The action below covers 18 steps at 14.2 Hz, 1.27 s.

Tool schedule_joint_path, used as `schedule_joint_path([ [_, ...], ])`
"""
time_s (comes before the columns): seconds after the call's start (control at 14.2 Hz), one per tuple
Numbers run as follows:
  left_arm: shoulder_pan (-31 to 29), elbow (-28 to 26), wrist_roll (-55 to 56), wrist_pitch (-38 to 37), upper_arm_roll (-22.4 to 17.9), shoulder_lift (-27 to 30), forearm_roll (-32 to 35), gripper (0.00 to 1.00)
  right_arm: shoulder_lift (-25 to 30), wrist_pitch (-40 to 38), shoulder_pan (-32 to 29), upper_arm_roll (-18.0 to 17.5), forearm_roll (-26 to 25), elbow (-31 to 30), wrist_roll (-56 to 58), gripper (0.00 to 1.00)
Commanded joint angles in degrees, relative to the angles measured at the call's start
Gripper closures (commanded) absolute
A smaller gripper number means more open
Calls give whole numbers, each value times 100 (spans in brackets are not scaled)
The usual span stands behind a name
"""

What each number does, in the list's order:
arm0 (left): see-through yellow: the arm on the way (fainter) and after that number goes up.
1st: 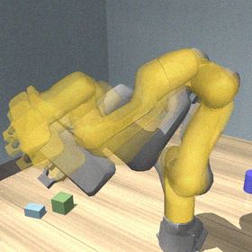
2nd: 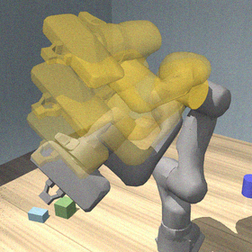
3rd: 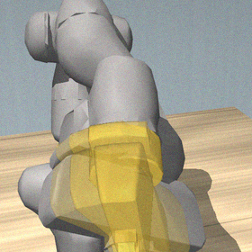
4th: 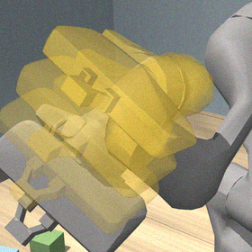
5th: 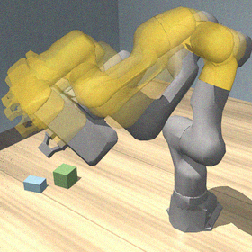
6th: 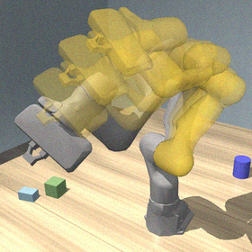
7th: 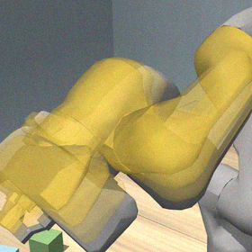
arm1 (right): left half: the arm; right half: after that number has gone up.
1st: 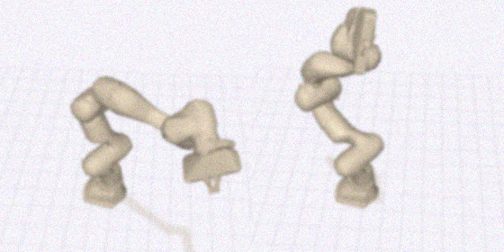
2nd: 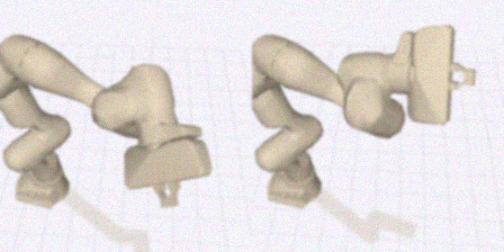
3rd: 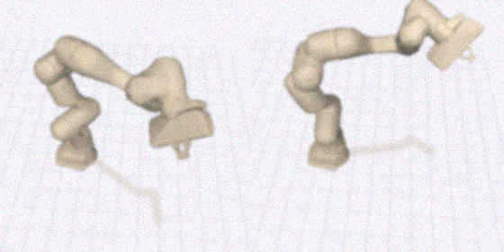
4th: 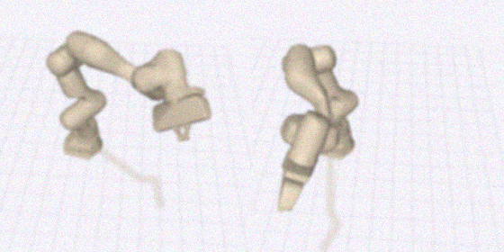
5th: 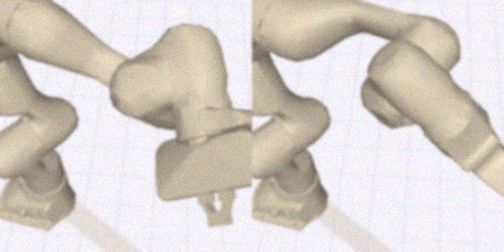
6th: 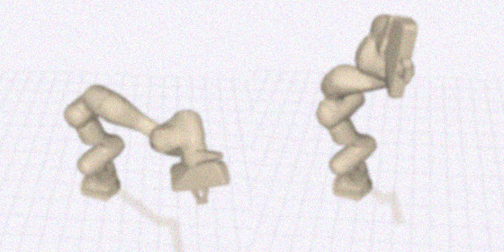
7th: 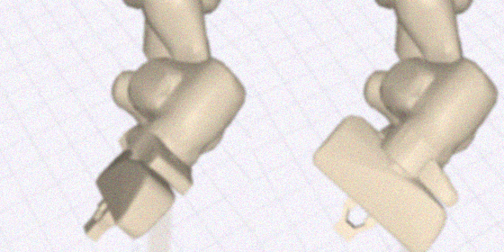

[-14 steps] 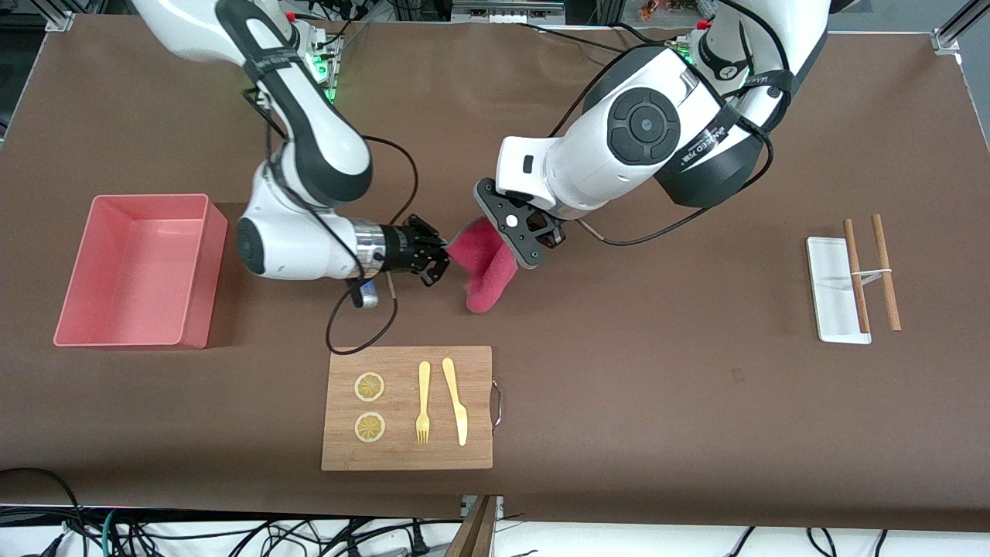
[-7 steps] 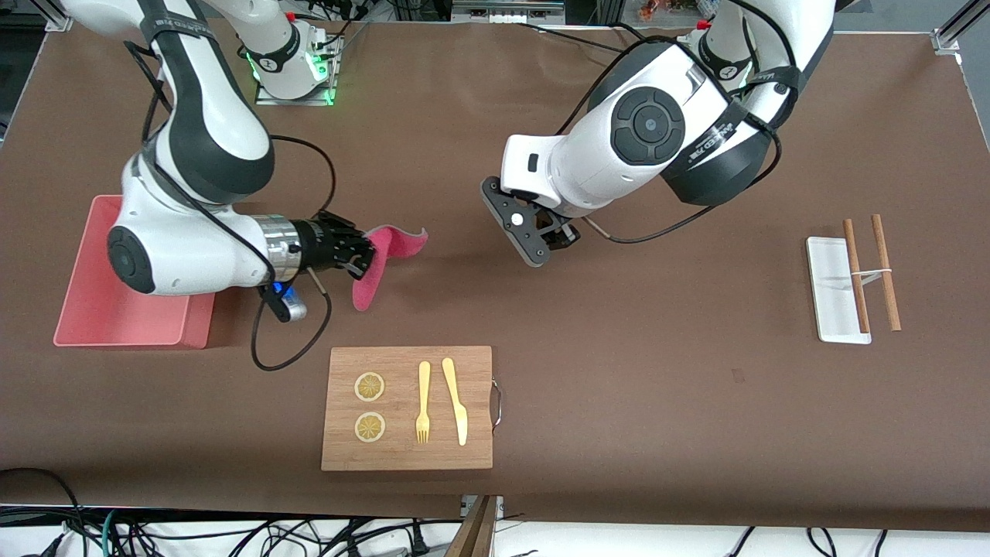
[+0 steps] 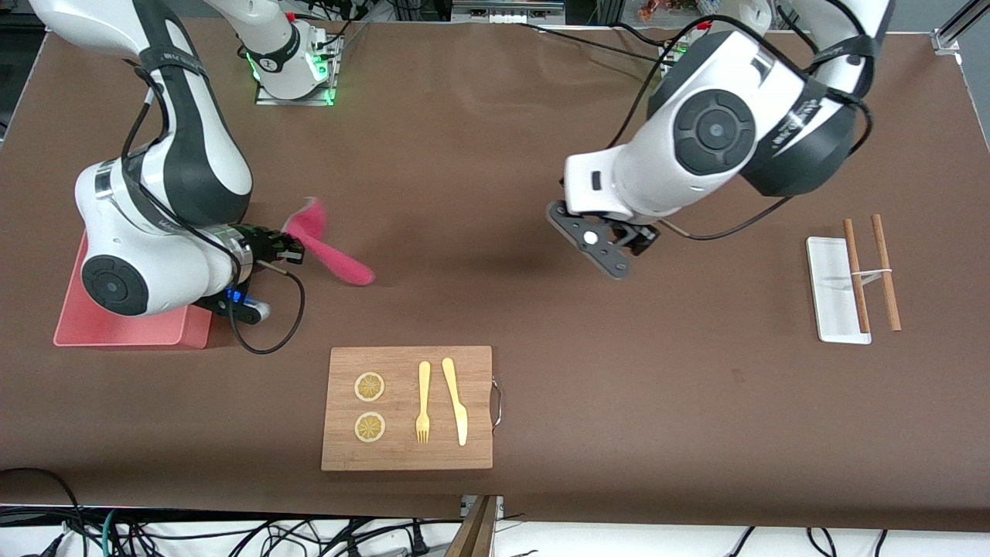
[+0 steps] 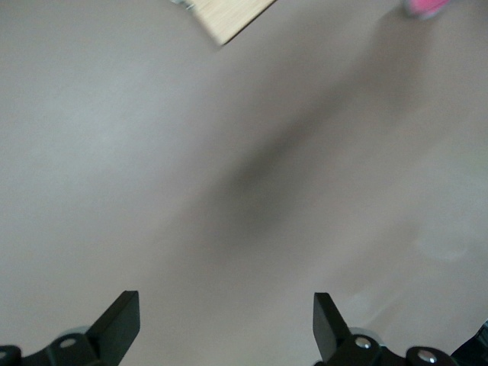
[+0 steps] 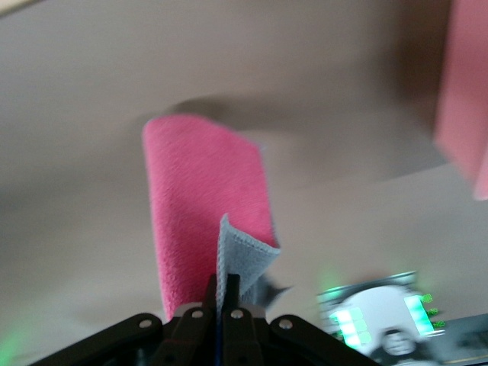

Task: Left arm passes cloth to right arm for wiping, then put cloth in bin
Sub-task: 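Pull the cloth away with the right gripper while the left gripper releases, then carry the cloth with the right gripper while the left gripper withdraws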

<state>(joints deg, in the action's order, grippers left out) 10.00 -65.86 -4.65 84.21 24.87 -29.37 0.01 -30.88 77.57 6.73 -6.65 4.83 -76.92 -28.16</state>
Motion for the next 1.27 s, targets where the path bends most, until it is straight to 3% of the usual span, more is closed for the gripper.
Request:
schedule_joint_path([
  [0.0,-24,-23,315,-316,-315,274,96,0,73,-120,-14,364,-412,-270,853,100],
  [0.21,-226,12,465,-563,-430,371,70,0,-49,291,-14,612,-1149,-612,1567,100],
  [0.49,-779,-312,-585,-65,-430,423,-667,0,-146,1171,100,604,-1116,-1185,1463,100],
  [0.71,-1025,-1057,-1152,323,-561,888,-625,0,-365,1575,442,595,-652,-1176,877,100],
  [0.99,-1053,-2630,-1178,1543,-1711,1846,-668,0,-463,2147,1049,595,-54,-1141,-153,100],
  [1.2,-931,-2879,-907,1713,-2037,2312,-241,0,-463,2245,1514,586,518,-966,-916,100],
])
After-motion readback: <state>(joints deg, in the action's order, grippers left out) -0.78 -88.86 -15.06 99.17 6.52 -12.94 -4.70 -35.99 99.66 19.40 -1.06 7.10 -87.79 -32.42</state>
